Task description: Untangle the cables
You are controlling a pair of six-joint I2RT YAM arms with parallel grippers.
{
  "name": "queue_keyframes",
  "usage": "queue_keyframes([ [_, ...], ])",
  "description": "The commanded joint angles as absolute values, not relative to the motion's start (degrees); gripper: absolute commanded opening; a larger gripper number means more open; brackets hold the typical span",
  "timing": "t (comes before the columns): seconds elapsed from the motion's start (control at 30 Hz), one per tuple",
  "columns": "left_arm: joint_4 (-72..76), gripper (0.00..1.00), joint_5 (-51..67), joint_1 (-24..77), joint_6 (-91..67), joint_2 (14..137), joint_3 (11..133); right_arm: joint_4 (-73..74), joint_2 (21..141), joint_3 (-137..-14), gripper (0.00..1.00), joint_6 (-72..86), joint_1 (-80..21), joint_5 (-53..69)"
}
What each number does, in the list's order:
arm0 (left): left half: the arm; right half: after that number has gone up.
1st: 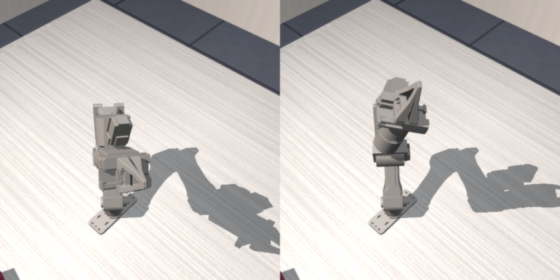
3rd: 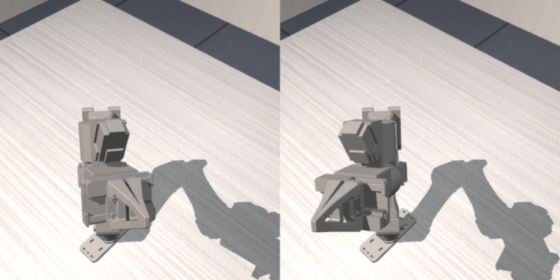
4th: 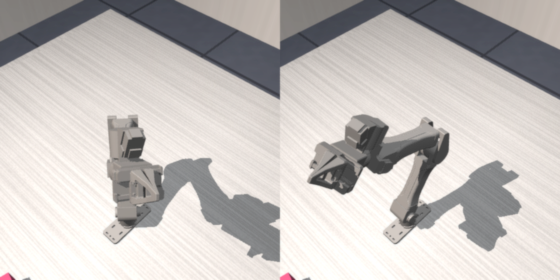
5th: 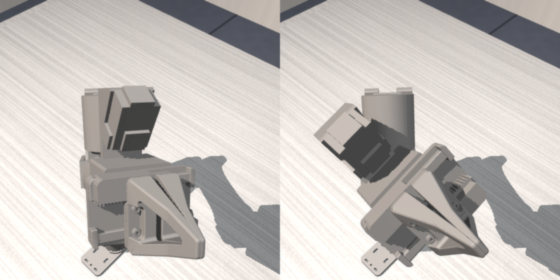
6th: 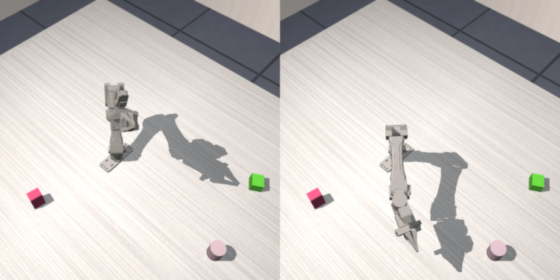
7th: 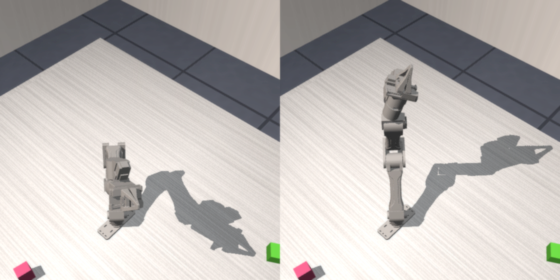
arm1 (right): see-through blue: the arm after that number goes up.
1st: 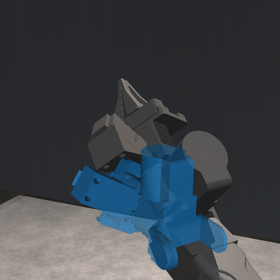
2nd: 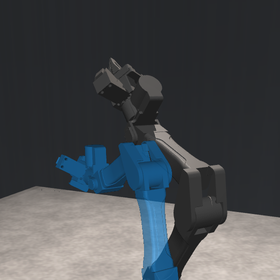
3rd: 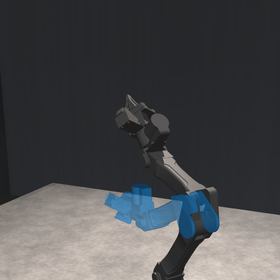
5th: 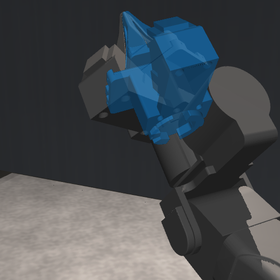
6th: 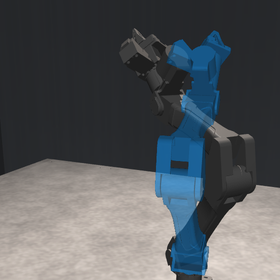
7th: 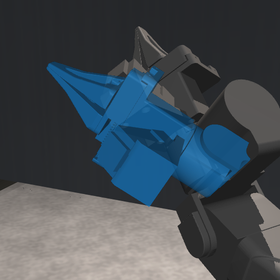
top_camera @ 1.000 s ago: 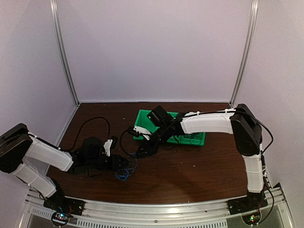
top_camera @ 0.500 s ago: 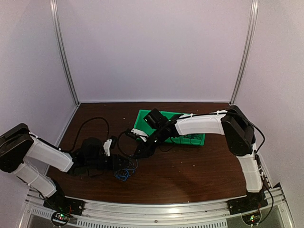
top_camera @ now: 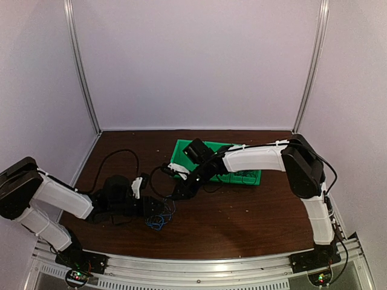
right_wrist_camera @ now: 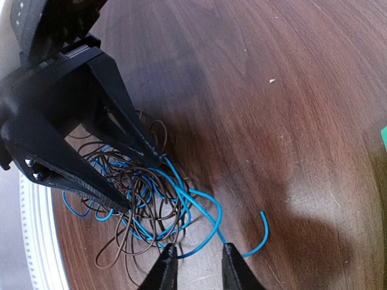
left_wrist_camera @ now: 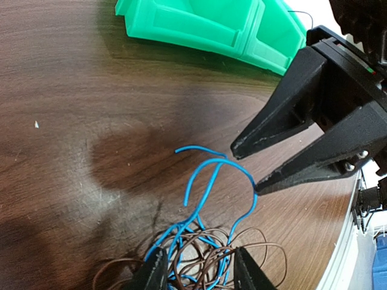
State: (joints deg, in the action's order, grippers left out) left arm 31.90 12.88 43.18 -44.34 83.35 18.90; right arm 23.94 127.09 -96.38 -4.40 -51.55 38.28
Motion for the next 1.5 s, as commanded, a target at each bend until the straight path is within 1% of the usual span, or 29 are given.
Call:
queue_keyframes([
  [0.0,35.06,0.38,13.27,43.42,-44.49,84.15,18.34,23.77,127.79,-95.96,0.19,-3.12,-51.94,36.42],
  [0.07,35.11,0.38,13.25,43.42,-44.49,84.16,18.37,23.67,127.75,-95.94,0.12,-2.99,-51.94,36.89],
  [0.13,35.11,0.38,13.29,43.37,-44.49,84.26,18.37,23.69,127.58,-95.91,0.08,-2.99,-51.94,37.19],
  [0.23,35.22,0.38,13.16,43.42,-44.6,84.3,18.36,23.82,127.45,-96.09,0.09,-2.79,-51.94,38.51],
  [0.33,35.41,0.38,13.26,43.42,-44.68,84.5,18.37,23.92,127.72,-96.15,0.16,-2.43,-51.94,39.65],
  [0.67,35.31,0.38,13.62,43.42,-44.62,84.82,18.66,24.52,130.77,-98.28,0.15,-1.49,-51.94,40.41],
  [0.73,35.01,0.38,13.58,43.41,-44.38,84.83,18.85,24.44,130.5,-98.44,0.08,-1.7,-51.93,40.46],
  [0.83,34.81,0.38,13.38,43.42,-44.21,84.95,18.93,24.39,129.56,-98.23,0.01,-2.34,-51.94,40.56],
  [0.87,34.87,0.38,13.34,43.42,-44.19,85.08,18.98,24.35,128.98,-98.05,0.0,-2.75,-51.94,40.82],
  [1.03,35.29,0.38,13.21,43.42,-44.45,85.66,18.85,24.85,124.2,-97.24,0.0,-5.77,-51.87,40.21],
  [1.37,34.02,0.38,13.06,43.37,-43.68,87.66,19.97,28.8,110.27,-98.83,0.0,-11.12,-49.76,37.98],
  [1.47,34.21,0.38,13.11,43.42,-43.81,88.12,20.11,29.46,107.42,-99.27,0.0,-10.88,-49.31,35.43],
])
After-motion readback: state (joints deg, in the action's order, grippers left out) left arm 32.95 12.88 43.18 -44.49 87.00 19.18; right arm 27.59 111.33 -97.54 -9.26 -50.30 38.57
